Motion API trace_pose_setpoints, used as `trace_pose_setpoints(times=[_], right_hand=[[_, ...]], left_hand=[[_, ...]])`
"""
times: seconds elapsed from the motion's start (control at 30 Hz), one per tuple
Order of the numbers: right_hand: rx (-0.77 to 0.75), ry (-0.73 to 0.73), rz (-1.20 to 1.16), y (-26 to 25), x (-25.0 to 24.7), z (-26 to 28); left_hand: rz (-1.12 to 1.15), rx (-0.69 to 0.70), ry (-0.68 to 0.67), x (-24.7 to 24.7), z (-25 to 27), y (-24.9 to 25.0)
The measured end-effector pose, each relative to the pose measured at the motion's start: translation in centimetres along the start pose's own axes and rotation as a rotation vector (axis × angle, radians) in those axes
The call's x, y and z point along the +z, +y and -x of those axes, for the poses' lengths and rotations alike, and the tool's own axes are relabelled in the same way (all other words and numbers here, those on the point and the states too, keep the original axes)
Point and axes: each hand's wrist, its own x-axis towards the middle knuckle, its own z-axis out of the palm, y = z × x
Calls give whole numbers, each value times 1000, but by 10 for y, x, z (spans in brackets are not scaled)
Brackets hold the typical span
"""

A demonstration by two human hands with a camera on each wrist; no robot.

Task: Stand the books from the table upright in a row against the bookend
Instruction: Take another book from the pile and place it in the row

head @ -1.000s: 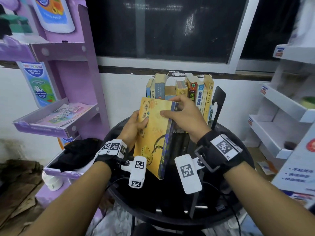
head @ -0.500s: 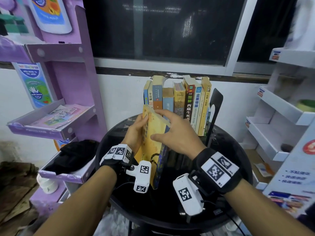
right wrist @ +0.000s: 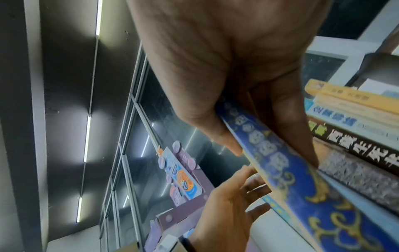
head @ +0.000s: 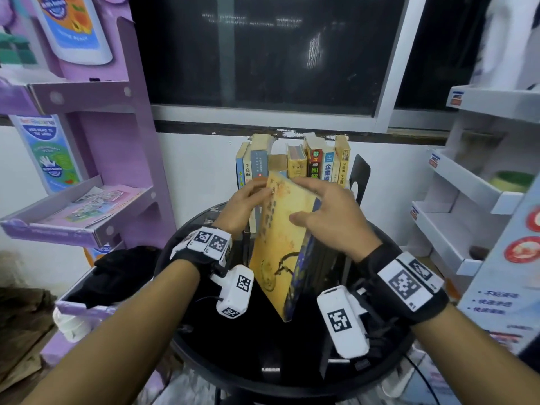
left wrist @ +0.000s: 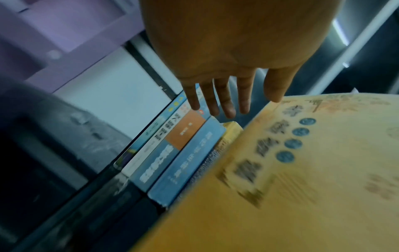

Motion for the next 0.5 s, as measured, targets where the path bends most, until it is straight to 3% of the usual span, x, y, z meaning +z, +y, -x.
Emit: trace_pose_setpoints(times=[0.27, 0.5], right_hand=[[59, 78, 111, 33, -50, -1], [127, 154, 227, 60, -84, -5]], left_hand=[[-840, 330, -55, 28, -31, 23], [-1101, 563, -160, 80, -51, 33]])
